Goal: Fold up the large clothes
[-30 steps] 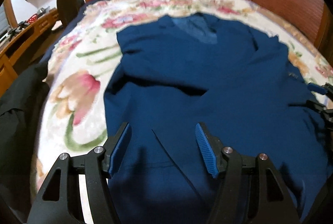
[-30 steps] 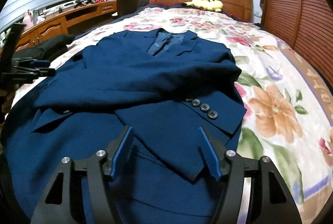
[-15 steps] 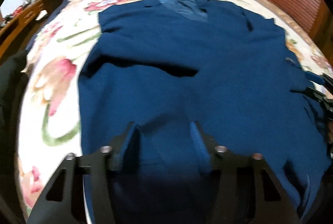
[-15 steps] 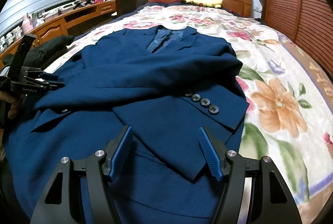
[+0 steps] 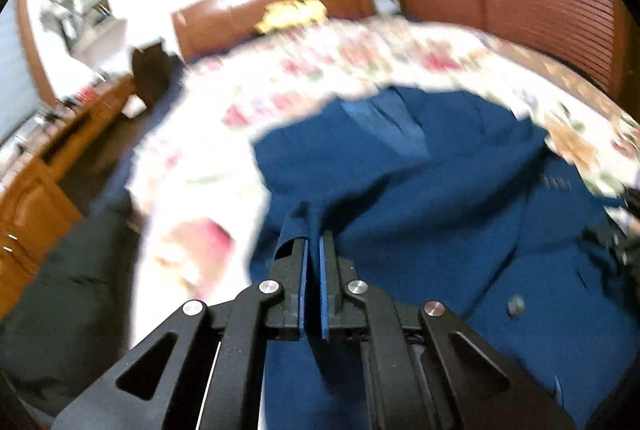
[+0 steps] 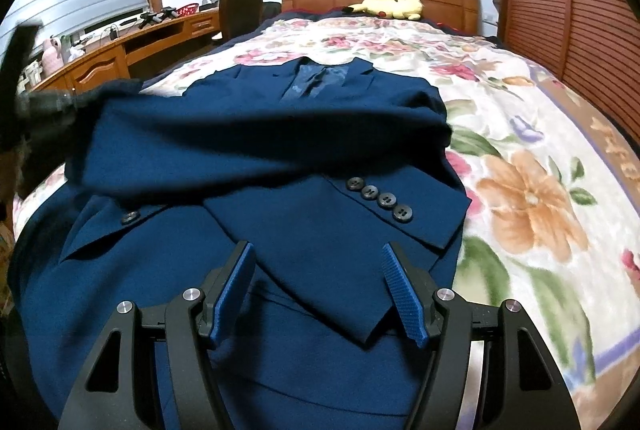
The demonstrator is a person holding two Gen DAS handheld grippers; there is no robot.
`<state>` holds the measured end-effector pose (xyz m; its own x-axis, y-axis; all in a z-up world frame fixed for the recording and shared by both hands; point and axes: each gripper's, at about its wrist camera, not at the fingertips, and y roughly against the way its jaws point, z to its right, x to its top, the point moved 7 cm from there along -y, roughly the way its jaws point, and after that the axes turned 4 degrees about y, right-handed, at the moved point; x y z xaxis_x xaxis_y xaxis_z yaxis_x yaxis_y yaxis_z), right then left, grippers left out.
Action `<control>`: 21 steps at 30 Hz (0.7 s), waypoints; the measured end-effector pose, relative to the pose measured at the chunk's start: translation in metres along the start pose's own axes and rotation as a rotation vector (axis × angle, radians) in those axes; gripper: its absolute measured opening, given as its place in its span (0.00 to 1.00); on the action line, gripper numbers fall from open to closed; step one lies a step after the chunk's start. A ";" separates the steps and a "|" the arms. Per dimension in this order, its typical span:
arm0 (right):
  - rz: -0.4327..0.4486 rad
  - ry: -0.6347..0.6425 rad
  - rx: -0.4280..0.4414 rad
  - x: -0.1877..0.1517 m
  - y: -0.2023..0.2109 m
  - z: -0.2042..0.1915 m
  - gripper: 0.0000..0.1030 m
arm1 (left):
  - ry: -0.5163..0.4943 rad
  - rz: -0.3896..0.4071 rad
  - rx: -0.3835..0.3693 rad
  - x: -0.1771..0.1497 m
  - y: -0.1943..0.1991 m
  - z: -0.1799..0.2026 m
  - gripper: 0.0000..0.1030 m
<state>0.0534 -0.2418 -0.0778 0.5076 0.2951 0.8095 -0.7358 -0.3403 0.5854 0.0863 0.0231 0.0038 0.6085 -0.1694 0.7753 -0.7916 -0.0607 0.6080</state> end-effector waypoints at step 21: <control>0.029 0.011 -0.022 -0.002 0.014 -0.001 0.66 | -0.068 0.004 -0.159 -0.093 0.070 0.048 0.05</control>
<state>0.0419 -0.2460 -0.0712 0.4810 0.2954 0.8254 -0.7596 -0.3296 0.5606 -0.0281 -0.0122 -0.0338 0.5963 -0.2355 0.7675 -0.7717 0.0954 0.6288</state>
